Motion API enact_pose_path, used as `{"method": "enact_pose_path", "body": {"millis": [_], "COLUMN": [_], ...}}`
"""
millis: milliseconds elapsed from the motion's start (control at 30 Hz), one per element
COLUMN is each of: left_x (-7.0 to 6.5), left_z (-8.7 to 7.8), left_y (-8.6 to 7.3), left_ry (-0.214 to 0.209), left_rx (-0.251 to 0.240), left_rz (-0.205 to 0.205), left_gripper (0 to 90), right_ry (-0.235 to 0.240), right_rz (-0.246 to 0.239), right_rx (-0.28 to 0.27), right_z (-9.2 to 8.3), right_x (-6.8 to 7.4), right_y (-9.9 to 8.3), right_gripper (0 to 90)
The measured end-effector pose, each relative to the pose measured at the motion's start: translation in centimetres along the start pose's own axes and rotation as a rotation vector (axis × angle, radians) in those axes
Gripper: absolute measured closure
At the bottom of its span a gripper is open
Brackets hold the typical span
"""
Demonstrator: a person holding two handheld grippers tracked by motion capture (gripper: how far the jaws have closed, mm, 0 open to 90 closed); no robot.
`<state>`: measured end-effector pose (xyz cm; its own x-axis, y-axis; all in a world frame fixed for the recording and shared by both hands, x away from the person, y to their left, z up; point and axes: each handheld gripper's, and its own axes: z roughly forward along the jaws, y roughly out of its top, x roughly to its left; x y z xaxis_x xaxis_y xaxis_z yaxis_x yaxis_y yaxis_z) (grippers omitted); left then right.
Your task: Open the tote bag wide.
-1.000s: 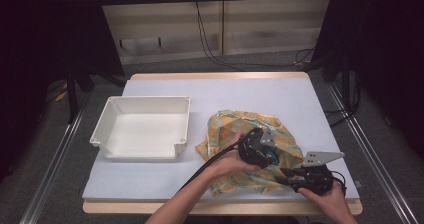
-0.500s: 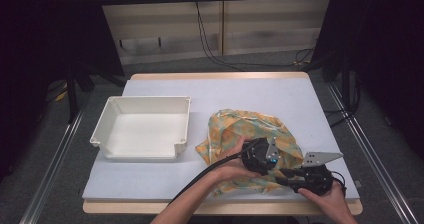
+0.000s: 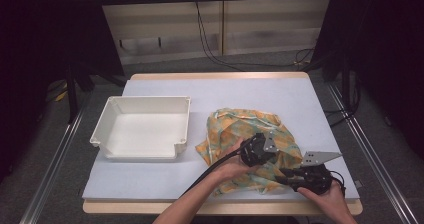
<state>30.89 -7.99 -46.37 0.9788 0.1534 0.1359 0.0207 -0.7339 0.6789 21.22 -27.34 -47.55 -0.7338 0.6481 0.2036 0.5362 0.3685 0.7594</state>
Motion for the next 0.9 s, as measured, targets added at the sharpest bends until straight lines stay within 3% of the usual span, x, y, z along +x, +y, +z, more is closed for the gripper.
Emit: {"method": "enact_pose_path", "body": {"millis": [133,167,267,400,500,667,767,900], "left_x": [0.4,0.5,0.6,0.6,0.7,0.9,1.0,1.5], "left_z": [-0.7,-1.2,-1.8,-2.7,-3.4,-4.8,-5.2,-5.8], "left_y": [0.0,0.1,0.3,0.5,0.5,0.6,0.7,0.7], "left_ry": [-0.036,-0.055,-0.073,-0.089,-0.111,-0.133,-0.138,-0.156], "left_rx": [-0.031,-0.065,-0.089,-0.128,-0.157,-0.222,-0.225,-0.271], "left_rz": [-0.034,-0.062,-0.068,-0.076,-0.093,-0.116,-0.12,-0.158], "left_gripper": [88.2,88.6,89.0,89.3,89.3,89.3,89.3,89.3], "right_ry": [-0.003,-0.006,-0.009,-0.017,-0.017,-0.021,-0.017,-0.022], "right_rz": [0.003,0.005,0.005,0.007,0.001,-0.002,-0.013,-0.032], "right_rx": [-0.007,-0.012,-0.013,-0.017,-0.03,-0.02,-0.01,0.024], "right_z": [-0.1,-0.1,-0.1,-0.1,-0.2,0.0,0.2,0.8], "right_x": [0.0,0.0,-0.1,-0.1,-0.1,-0.2,-0.1,0.2], "right_y": [0.1,0.1,0.1,0.2,0.2,0.3,0.3,0.3], "right_gripper": [67.3,68.1,69.1,75.4,88.6,90.0,90.0,90.0]}}
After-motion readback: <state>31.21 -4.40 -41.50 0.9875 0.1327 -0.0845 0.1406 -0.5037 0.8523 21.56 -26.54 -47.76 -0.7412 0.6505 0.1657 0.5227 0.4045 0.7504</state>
